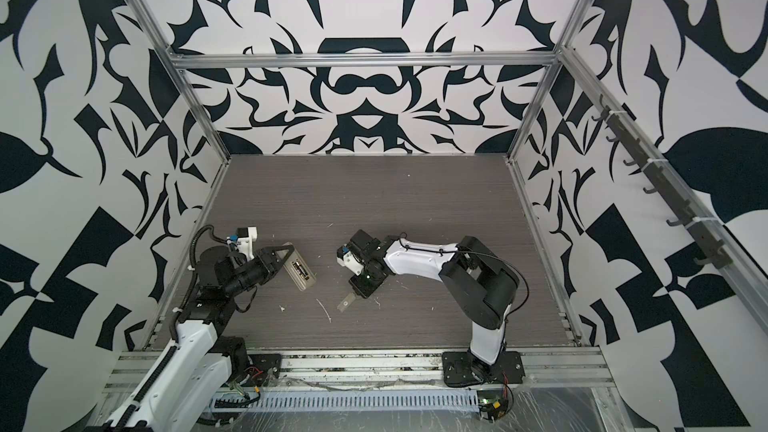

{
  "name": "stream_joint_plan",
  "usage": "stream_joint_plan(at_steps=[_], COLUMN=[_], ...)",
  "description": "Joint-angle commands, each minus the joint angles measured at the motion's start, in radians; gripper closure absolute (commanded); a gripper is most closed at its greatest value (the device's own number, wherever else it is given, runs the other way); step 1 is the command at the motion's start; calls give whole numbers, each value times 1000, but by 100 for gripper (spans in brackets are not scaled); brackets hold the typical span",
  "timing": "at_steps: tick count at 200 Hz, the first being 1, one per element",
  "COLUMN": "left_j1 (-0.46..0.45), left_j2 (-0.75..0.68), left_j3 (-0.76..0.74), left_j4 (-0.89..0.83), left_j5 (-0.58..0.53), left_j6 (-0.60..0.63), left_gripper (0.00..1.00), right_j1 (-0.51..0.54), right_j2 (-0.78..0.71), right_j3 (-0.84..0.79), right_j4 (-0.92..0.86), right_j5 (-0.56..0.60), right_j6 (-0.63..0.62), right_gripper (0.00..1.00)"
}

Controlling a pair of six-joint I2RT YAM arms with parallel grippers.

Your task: Load the batteries into the remote control

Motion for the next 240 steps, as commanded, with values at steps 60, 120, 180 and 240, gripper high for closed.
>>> stream_joint_plan(at_steps=[60,120,180,240], left_j1=[5,6,7,6], left_j2=[-2,-24,-28,-31], left_j3=[24,25,22,26], left_j4=[2,-18,-23,-21], left_j5=[8,6,6,9], left_j6=[12,11,11,6], left_gripper=[100,100,100,100], right_j1=[28,44,46,46], right_j2=[-109,-83,-45,-13], right_j3=[-38,-37,-43,-16], right_j4=[-11,20,39,54], right_j5=[-33,-54,-61,-60], right_j6=[53,61,48,37], right_gripper=[81,81,80,80])
